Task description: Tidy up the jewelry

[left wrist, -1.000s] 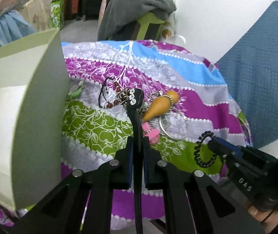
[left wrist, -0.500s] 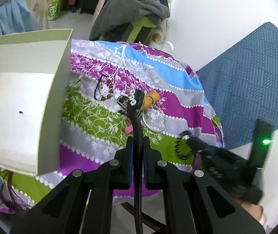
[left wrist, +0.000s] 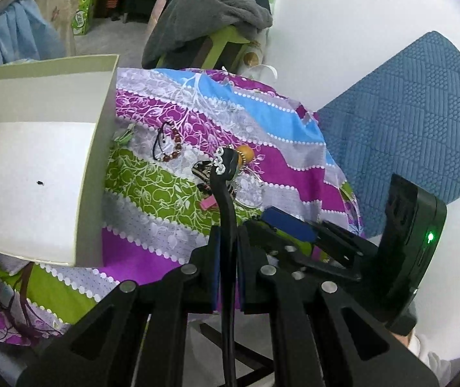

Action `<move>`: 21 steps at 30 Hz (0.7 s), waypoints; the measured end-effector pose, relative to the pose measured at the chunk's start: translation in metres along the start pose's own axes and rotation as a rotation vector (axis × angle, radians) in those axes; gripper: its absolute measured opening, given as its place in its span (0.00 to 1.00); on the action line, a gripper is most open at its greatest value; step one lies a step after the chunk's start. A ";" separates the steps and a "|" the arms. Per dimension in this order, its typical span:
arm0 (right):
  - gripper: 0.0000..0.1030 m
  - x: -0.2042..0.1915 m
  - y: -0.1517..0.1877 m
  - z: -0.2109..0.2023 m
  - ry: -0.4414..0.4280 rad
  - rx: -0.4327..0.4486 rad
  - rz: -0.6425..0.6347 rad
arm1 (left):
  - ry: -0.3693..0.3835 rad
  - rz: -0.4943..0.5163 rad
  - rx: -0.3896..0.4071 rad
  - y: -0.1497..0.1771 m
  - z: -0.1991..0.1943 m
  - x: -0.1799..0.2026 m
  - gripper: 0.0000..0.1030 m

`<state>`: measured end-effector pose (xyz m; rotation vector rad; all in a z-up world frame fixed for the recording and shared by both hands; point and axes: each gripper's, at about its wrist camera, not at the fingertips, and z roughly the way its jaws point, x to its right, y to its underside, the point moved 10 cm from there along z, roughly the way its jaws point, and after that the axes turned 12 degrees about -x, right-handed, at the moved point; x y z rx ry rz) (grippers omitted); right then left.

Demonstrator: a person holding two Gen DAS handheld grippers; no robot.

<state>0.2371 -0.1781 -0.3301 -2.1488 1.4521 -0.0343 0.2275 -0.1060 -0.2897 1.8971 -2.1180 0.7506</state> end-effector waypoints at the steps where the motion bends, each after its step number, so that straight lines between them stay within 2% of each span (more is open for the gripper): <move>1: 0.35 -0.004 -0.003 -0.001 -0.002 0.009 -0.019 | 0.000 0.003 0.000 0.001 -0.001 0.001 0.08; 6: 0.32 -0.027 -0.022 -0.010 -0.019 0.089 -0.131 | 0.007 0.017 0.006 0.004 -0.013 0.006 0.08; 9: 0.20 -0.043 -0.028 -0.010 -0.025 0.111 -0.210 | 0.013 0.015 0.015 0.004 -0.019 0.007 0.08; 10: 0.13 -0.047 -0.028 -0.010 -0.030 0.113 -0.222 | 0.011 0.015 0.020 0.004 -0.021 0.006 0.08; 13: 0.10 -0.055 -0.029 -0.008 -0.038 0.115 -0.239 | 0.014 0.004 0.030 0.004 -0.027 0.003 0.08; 21: 0.09 -0.040 -0.014 0.017 0.027 0.001 -0.156 | 0.040 -0.011 0.065 0.004 -0.040 -0.001 0.08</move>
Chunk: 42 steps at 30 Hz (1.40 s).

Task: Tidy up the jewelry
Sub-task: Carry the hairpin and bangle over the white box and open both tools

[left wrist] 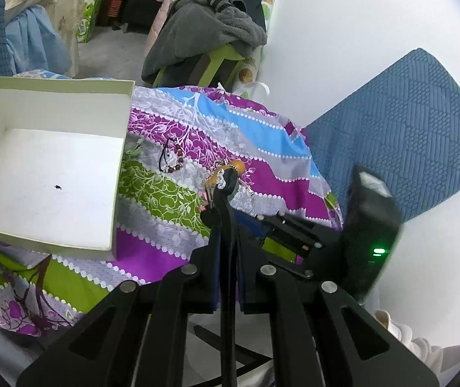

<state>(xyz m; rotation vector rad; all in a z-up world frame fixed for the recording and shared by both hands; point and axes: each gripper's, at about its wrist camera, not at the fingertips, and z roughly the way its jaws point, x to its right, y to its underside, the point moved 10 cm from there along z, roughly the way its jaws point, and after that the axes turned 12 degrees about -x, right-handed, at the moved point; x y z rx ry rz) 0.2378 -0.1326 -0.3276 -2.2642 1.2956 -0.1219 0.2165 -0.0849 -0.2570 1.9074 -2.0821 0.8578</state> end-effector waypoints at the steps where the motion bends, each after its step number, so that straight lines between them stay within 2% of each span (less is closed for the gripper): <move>1: 0.09 0.004 0.003 0.004 0.016 -0.019 0.017 | -0.001 -0.001 0.003 0.000 0.000 0.000 0.08; 3: 0.09 0.019 0.014 0.015 0.039 -0.074 0.080 | 0.007 -0.004 0.007 -0.001 0.002 0.000 0.08; 8: 0.09 0.046 0.024 0.013 0.078 -0.101 0.164 | -0.003 -0.019 0.011 -0.002 0.005 -0.006 0.08; 14: 0.09 0.059 0.019 -0.023 0.118 -0.058 0.269 | -0.066 0.002 0.041 -0.008 -0.009 -0.010 0.08; 19: 0.09 0.058 0.000 -0.066 0.149 0.001 0.320 | -0.107 0.035 0.075 -0.018 -0.032 -0.010 0.08; 25: 0.09 0.038 -0.047 -0.128 0.187 0.110 0.314 | -0.141 0.080 0.146 -0.037 -0.077 -0.009 0.08; 30: 0.09 0.010 -0.090 -0.165 0.184 0.193 0.279 | -0.173 0.110 0.212 -0.052 -0.122 -0.016 0.08; 37: 0.10 -0.035 -0.131 -0.179 0.155 0.280 0.253 | -0.241 0.141 0.269 -0.068 -0.167 -0.038 0.08; 42: 0.10 -0.064 -0.145 -0.153 0.119 0.271 0.232 | -0.288 0.129 0.273 -0.069 -0.180 -0.073 0.08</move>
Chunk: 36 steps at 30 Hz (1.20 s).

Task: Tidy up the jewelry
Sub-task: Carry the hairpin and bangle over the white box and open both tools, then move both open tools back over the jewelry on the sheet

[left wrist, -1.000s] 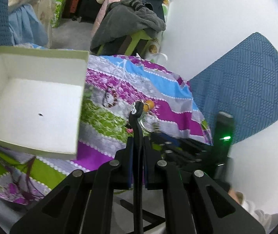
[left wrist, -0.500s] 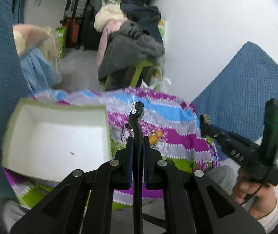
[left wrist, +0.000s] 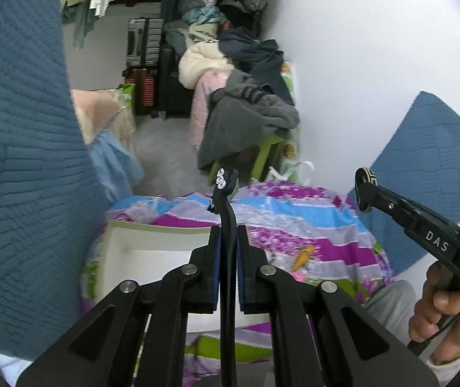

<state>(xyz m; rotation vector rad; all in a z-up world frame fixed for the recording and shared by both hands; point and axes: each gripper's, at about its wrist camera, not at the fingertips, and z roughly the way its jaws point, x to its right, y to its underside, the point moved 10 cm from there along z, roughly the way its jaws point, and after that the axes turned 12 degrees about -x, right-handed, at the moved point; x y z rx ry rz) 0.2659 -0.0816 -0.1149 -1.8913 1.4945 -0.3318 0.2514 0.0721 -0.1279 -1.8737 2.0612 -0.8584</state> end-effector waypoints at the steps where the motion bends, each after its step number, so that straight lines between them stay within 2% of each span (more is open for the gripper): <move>1: 0.10 -0.004 0.002 0.006 -0.005 -0.009 -0.006 | -0.006 -0.008 -0.006 0.003 0.003 -0.010 0.08; 5: 0.10 -0.029 0.027 0.048 -0.041 -0.103 -0.041 | -0.026 -0.052 -0.056 0.022 0.029 -0.046 0.08; 12: 0.11 -0.055 0.076 0.122 -0.065 -0.267 -0.077 | -0.043 -0.090 -0.147 0.052 0.077 -0.082 0.08; 21: 0.12 -0.056 0.105 0.157 -0.055 -0.357 -0.102 | -0.050 -0.119 -0.221 0.082 0.112 -0.097 0.08; 22: 0.17 -0.056 0.106 0.158 -0.058 -0.362 -0.102 | -0.055 -0.119 -0.221 0.082 0.113 -0.098 0.08; 23: 0.32 -0.055 0.106 0.158 -0.064 -0.365 -0.102 | -0.067 -0.123 -0.215 0.082 0.111 -0.099 0.08; 25: 0.47 -0.054 0.103 0.154 -0.077 -0.352 -0.102 | -0.072 -0.131 -0.214 0.082 0.108 -0.100 0.10; 26: 0.47 -0.054 0.100 0.150 -0.081 -0.337 -0.106 | -0.064 -0.134 -0.208 0.081 0.105 -0.098 0.19; 27: 0.47 -0.054 0.096 0.144 -0.078 -0.322 -0.117 | -0.065 -0.139 -0.203 0.079 0.103 -0.098 0.36; 29: 0.47 -0.053 0.087 0.136 -0.070 -0.297 -0.132 | -0.076 -0.138 -0.178 0.075 0.095 -0.097 0.54; 36: 0.47 -0.041 0.053 0.080 -0.079 -0.172 -0.156 | -0.071 -0.108 -0.100 0.058 0.063 -0.071 0.54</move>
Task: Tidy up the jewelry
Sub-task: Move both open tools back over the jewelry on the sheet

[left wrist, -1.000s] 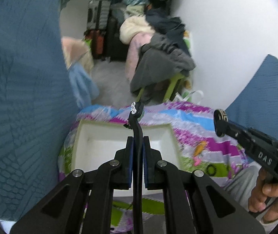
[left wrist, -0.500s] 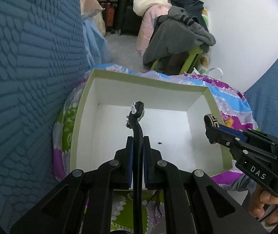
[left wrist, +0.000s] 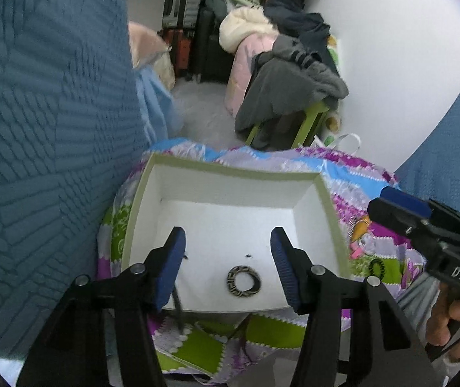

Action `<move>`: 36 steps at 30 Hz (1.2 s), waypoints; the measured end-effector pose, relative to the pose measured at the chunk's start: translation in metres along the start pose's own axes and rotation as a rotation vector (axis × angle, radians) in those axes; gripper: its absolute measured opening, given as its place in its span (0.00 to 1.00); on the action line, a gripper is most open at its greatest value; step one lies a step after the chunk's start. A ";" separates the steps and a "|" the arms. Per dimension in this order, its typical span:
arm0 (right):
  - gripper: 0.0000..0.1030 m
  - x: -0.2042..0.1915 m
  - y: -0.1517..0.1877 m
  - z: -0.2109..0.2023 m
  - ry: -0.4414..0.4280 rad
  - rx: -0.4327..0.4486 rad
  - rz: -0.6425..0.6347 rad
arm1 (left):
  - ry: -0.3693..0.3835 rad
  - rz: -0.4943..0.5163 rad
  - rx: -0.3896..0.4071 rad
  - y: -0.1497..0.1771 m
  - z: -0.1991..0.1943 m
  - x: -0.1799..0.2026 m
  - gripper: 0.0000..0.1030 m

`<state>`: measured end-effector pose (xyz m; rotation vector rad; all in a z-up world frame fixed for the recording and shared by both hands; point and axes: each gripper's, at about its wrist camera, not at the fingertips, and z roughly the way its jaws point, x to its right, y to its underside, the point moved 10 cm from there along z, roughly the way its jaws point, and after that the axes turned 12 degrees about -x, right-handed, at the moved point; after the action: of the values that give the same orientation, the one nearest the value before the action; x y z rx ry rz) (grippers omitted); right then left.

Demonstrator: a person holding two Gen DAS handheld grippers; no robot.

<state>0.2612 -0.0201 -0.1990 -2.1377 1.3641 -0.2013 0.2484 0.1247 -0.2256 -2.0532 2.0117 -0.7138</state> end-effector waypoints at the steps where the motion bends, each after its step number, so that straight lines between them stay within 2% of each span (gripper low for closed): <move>1: 0.47 0.003 -0.001 -0.006 0.002 0.012 -0.001 | 0.007 0.000 0.010 -0.002 -0.005 0.005 0.54; 9: 0.47 0.031 -0.005 -0.061 0.055 0.109 -0.011 | 0.070 0.014 0.090 -0.018 -0.035 0.054 0.54; 16: 0.46 0.071 0.014 -0.087 0.118 0.131 0.010 | 0.146 0.036 0.091 -0.017 -0.027 0.109 0.54; 21: 0.45 0.108 0.035 -0.101 0.158 0.126 0.054 | 0.202 0.056 0.068 -0.008 -0.014 0.149 0.54; 26: 0.45 0.140 0.058 -0.104 0.182 0.107 0.107 | 0.225 0.085 0.018 0.004 0.007 0.180 0.53; 32: 0.42 0.178 0.094 -0.081 0.183 0.031 0.174 | 0.232 0.084 -0.069 0.023 0.044 0.200 0.49; 36: 0.38 0.198 0.123 -0.053 0.164 -0.041 0.213 | 0.241 0.076 -0.132 0.035 0.069 0.208 0.43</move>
<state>0.2352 -0.2496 -0.2593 -2.0264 1.6920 -0.2701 0.2426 -0.0948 -0.2577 -2.0314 2.3116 -0.8722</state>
